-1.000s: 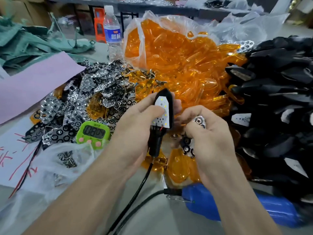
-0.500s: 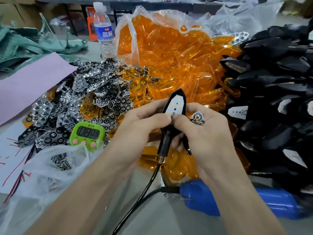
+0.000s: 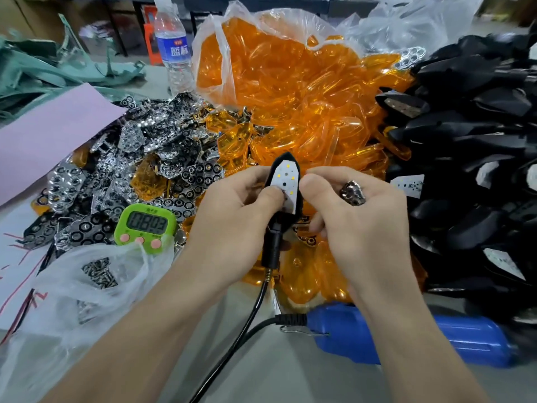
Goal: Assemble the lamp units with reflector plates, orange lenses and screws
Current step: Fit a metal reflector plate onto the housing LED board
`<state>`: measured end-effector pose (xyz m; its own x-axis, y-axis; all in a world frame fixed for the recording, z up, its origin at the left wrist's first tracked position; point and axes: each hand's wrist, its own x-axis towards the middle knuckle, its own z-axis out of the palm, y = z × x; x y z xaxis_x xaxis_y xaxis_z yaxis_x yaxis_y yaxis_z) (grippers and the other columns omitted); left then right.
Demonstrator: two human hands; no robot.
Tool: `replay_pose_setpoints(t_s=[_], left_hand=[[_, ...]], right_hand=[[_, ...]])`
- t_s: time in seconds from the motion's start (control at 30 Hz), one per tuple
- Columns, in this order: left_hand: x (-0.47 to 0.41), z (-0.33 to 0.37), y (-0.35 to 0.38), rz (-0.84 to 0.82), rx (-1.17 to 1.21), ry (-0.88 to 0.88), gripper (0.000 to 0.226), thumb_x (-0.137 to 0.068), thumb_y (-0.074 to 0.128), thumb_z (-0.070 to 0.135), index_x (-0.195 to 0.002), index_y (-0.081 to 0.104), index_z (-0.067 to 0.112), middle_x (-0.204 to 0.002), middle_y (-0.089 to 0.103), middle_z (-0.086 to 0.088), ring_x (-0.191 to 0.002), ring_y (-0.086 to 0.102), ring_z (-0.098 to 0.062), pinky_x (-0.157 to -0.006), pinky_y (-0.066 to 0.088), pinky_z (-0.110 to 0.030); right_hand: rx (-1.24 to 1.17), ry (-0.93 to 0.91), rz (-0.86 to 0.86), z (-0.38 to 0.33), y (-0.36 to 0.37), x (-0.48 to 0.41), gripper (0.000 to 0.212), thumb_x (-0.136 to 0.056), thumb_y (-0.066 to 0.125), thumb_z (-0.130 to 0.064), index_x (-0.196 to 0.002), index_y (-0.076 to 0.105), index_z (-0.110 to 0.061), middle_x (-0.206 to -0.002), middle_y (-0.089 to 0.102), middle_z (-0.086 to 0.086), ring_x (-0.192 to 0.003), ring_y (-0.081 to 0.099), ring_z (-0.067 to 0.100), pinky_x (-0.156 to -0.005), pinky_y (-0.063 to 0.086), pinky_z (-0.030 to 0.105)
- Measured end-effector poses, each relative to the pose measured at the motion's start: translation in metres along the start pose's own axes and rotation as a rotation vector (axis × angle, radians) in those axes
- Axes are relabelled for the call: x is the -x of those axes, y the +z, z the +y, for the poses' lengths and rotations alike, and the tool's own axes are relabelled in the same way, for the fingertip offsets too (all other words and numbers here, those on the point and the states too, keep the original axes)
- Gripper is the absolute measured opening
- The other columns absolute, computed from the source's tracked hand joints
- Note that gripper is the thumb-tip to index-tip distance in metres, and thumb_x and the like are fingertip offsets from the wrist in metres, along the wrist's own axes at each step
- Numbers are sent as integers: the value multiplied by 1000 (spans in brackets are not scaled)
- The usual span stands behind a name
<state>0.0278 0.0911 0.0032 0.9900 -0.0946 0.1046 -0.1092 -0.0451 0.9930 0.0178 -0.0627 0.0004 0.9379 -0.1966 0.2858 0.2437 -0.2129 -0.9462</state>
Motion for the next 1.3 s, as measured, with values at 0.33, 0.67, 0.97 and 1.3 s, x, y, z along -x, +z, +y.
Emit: replay_pose_setpoints(t_s=[0.33,0.67,0.97,1.3], left_hand=[[3,-4,7,-50,-107,126,27,-95,62,31,-115,74,45,-94,77,3,-84,75,-27,-68,62,-57],[8,-2,10,-116,64,102,29,-104,60,19,-123,75,34,-91,75,-8,-72,73,-28,-53,60,-37],[8,-3,13,-230,228,-52,32,-97,57,21,-120,75,35,-100,77,-12,-81,76,-25,-61,60,-31],[14,4,17,-277,238,-145,20,-104,49,27,-105,69,24,-75,65,-5,-43,46,-16,-37,30,-18]], right_hand=[[-80,-24,-58,-5,-2,-3,11,-90,75,-13,-87,79,-23,-62,70,-9,-54,65,4,-49,49,13],[-178,28,-54,-11,-2,-2,17,-89,73,-7,-74,73,-14,-50,60,-9,-45,58,3,-44,46,16],[-271,132,-42,-11,-9,-4,21,-85,75,-2,-70,76,-16,-52,60,-1,-45,54,9,-42,45,20],[-346,236,-78,-12,-8,-4,15,-85,76,-4,-72,76,-11,-55,56,11,-43,50,20,-42,44,27]])
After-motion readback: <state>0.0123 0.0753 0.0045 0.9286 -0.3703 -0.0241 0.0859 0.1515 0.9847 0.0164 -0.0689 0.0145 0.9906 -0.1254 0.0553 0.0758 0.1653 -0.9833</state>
